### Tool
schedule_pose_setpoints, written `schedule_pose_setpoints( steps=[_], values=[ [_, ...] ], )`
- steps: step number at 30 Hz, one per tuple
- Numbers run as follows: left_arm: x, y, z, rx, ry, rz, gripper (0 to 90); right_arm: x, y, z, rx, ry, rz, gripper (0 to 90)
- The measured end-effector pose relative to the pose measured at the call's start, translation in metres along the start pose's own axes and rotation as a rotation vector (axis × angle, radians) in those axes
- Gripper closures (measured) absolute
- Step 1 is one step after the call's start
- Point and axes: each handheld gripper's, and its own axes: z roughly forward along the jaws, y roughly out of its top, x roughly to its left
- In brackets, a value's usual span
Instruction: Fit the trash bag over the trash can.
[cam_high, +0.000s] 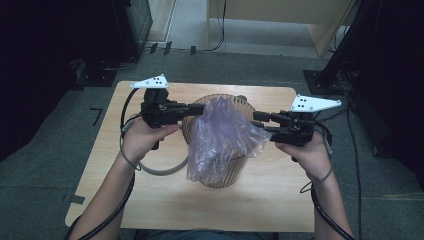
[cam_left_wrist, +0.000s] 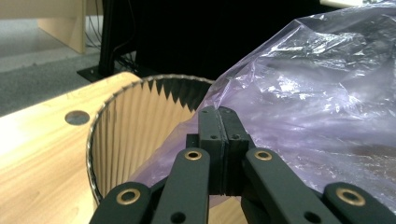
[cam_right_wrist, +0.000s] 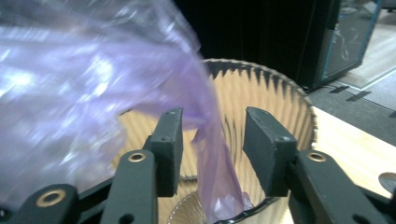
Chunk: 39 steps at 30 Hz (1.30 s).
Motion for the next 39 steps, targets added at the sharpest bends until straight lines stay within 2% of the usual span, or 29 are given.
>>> schedule_pose_setpoints(
  steps=[4,6,9,12,15,16,19,22,25,27,32,35,39],
  values=[
    [0.001,0.003,0.001,-0.021,0.014,-0.001,89.9,0.007,-0.002,0.008,0.032,0.042,-0.050,52.4],
    [0.000,0.003,0.002,-0.016,0.021,0.000,89.9,0.012,-0.001,0.012,0.040,0.065,-0.069,49.3],
    [-0.005,0.003,0.005,0.005,0.021,0.012,89.8,0.019,0.002,0.017,0.021,0.093,-0.085,45.0],
    [-0.010,0.003,0.009,0.031,0.021,0.026,89.5,0.025,0.004,0.022,-0.004,0.107,-0.077,41.8],
    [-0.014,0.003,0.011,0.067,-0.014,0.013,89.3,0.029,0.007,0.025,-0.030,0.108,-0.081,41.7],
    [-0.015,0.003,0.012,0.080,-0.032,0.001,89.4,0.031,0.007,0.026,-0.038,0.110,-0.075,42.9],
    [-0.017,0.003,0.014,0.108,-0.040,-0.014,89.5,0.035,0.009,0.029,-0.064,0.121,-0.083,49.8],
    [-0.019,0.003,0.016,0.124,-0.053,-0.016,89.5,0.038,0.011,0.030,-0.081,0.123,-0.089,64.1],
    [-0.019,0.003,0.016,0.128,-0.064,-0.024,89.0,0.039,0.012,0.032,-0.082,0.127,-0.057,83.8],
    [-0.018,0.003,0.014,0.124,-0.069,-0.027,86.2,0.038,0.012,0.032,-0.071,0.121,-0.020,89.7],
    [-0.017,0.006,0.001,0.099,-0.102,-0.037,68.5,0.028,0.013,0.026,-0.075,0.099,0.078,90.0],
    [-0.019,0.008,-0.006,0.083,-0.120,-0.030,58.3,0.024,0.013,0.024,-0.076,0.075,0.101,90.0],
    [-0.024,0.007,-0.006,0.070,-0.147,0.005,48.8,0.022,0.012,0.027,-0.070,0.050,0.126,90.0]
  ],
)
